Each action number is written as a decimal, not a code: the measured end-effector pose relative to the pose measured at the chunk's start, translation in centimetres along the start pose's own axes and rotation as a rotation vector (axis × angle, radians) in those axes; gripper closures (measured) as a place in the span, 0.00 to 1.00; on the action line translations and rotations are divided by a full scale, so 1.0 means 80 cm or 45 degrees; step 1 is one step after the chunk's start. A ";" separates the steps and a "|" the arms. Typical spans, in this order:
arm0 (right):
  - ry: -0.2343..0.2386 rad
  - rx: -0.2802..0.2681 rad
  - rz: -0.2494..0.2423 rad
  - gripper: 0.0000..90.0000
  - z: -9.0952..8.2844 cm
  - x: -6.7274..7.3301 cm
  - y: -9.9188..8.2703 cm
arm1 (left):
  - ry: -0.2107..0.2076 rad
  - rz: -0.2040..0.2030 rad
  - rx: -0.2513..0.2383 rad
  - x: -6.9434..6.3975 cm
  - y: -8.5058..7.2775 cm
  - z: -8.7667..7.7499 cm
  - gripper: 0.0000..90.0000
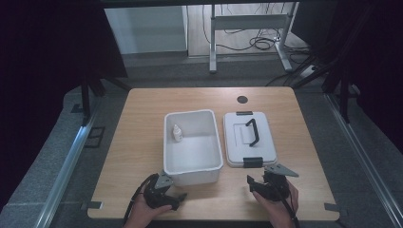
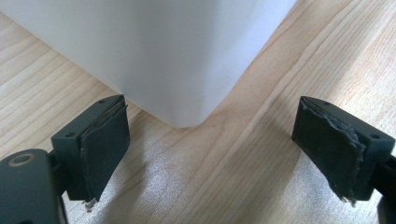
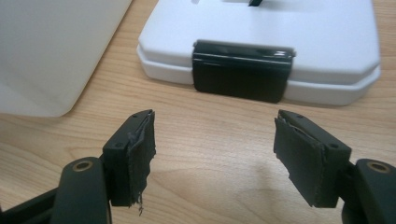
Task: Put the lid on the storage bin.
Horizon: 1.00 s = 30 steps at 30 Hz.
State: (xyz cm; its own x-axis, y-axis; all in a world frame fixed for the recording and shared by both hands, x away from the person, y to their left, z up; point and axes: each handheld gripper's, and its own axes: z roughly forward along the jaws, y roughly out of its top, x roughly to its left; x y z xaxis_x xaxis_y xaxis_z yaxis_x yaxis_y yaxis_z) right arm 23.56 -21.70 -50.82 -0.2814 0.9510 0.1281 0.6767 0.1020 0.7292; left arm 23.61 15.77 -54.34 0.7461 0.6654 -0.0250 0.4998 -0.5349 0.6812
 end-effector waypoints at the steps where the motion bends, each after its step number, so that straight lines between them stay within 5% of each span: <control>1: 0.000 -0.003 0.003 0.33 -0.001 -0.001 0.001 | 0.000 0.000 0.000 0.000 0.000 0.000 0.12; 13: 0.014 0.024 0.038 0.35 -0.013 -0.011 0.016 | 0.000 0.000 0.000 0.000 0.000 0.000 0.12; 30: -0.023 0.097 0.078 0.37 -0.011 -0.021 0.068 | 0.000 0.003 0.002 0.000 0.000 0.000 0.12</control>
State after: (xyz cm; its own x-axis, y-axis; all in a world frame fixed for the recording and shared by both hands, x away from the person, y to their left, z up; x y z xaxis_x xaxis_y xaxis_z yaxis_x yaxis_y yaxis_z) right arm 27.11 -22.97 -46.51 -0.2259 0.9613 0.1579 0.7424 0.0649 0.6668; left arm 23.60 15.79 -54.33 0.7472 0.6642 -0.0236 0.4990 -0.5373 0.6799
